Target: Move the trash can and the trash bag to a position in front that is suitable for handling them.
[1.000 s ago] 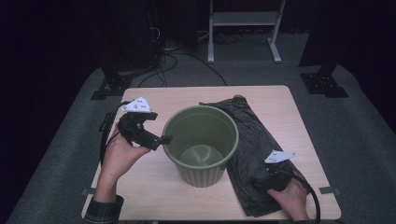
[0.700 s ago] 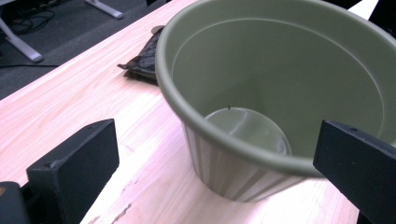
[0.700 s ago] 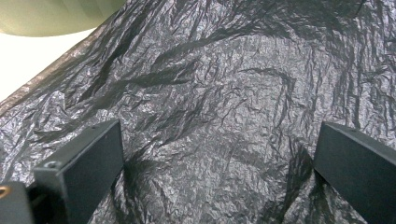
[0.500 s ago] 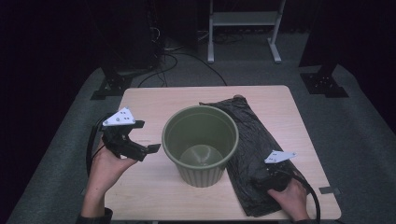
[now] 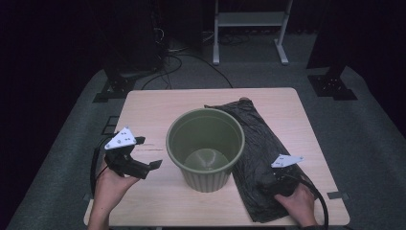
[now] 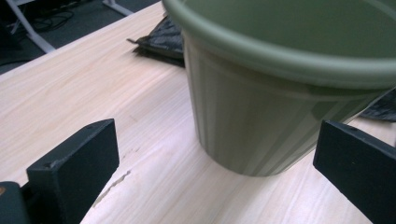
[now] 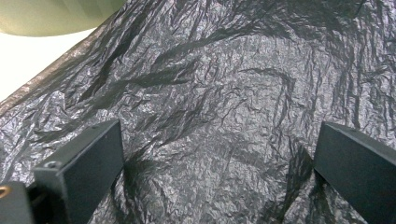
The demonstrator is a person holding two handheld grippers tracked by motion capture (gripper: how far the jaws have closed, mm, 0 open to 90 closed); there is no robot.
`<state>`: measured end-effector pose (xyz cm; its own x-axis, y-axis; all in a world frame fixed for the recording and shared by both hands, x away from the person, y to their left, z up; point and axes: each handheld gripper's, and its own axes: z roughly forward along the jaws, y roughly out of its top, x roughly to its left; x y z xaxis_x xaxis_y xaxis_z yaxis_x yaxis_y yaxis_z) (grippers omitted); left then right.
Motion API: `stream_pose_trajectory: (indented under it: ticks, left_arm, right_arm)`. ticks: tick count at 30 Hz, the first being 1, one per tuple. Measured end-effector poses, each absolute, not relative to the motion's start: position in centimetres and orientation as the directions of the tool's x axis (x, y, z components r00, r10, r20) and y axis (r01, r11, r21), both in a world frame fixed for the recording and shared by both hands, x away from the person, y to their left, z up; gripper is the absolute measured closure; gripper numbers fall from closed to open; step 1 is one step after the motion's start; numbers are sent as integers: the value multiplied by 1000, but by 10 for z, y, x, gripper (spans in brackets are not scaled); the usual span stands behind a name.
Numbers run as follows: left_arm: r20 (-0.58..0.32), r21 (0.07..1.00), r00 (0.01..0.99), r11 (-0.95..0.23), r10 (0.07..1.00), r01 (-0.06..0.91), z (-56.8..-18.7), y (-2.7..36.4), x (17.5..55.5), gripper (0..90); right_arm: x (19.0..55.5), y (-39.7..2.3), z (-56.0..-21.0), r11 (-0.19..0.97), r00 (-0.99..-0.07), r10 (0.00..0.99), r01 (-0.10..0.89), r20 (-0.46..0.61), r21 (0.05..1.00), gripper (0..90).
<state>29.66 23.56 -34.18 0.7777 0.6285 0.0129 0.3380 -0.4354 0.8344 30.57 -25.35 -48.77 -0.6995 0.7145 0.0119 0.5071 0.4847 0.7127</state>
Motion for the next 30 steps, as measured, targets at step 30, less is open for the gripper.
stream_pose_trajectory:
  ticks: [30]
  left_arm:
    - [-7, 808, 739, -432, 673, 401, -438, 240, 302, 0]
  right_arm:
    - [306, -254, -488, 485, -700, 714, 506, 11, 713, 2]
